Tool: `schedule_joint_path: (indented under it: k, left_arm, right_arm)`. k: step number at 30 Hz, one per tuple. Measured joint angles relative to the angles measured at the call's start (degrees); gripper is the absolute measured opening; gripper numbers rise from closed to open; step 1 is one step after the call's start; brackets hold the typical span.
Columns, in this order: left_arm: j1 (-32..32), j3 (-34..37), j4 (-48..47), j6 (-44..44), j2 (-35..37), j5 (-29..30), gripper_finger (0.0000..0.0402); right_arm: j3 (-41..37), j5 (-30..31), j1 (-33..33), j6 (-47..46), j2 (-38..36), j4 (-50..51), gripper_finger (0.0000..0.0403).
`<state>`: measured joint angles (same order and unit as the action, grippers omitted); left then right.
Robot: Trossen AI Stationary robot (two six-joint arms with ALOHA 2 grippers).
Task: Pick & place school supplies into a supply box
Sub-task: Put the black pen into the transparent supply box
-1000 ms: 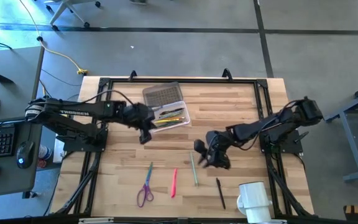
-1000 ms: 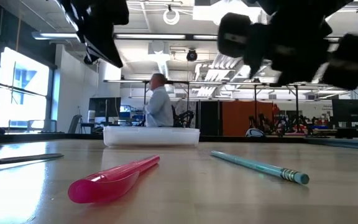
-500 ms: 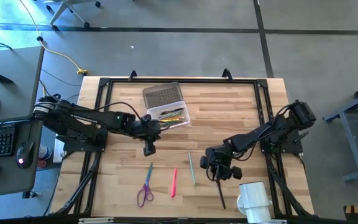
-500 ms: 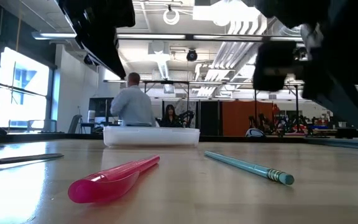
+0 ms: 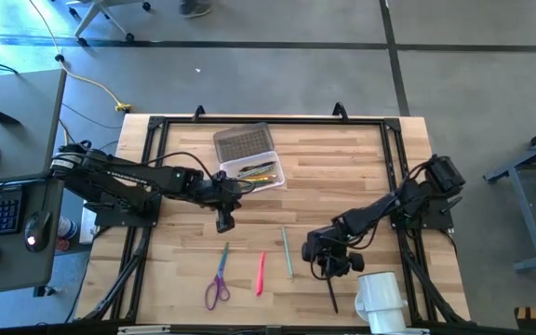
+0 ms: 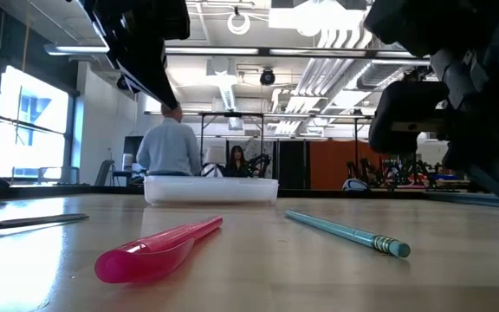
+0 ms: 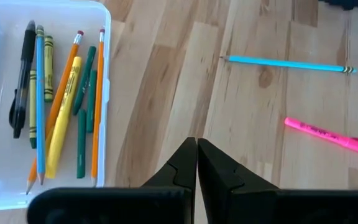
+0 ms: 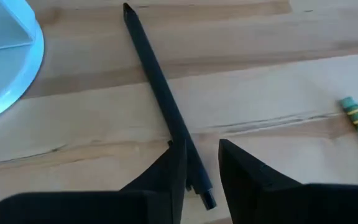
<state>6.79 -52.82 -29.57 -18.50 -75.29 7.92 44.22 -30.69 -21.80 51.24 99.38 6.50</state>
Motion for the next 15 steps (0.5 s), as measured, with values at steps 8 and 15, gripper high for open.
schedule_joint_path:
  k: [8,15]
  left_arm:
    - [0.0,0.0,-0.02,0.0,0.0,0.02,0.005]
    - [-0.02,0.0,-0.02,0.0,0.0,0.28,0.005]
  right_arm:
    - [0.1,-0.57,0.0,0.22,1.77,-0.57,0.0092]
    - [-0.14,1.88,1.57,5.34,1.94,-1.07,0.0093]
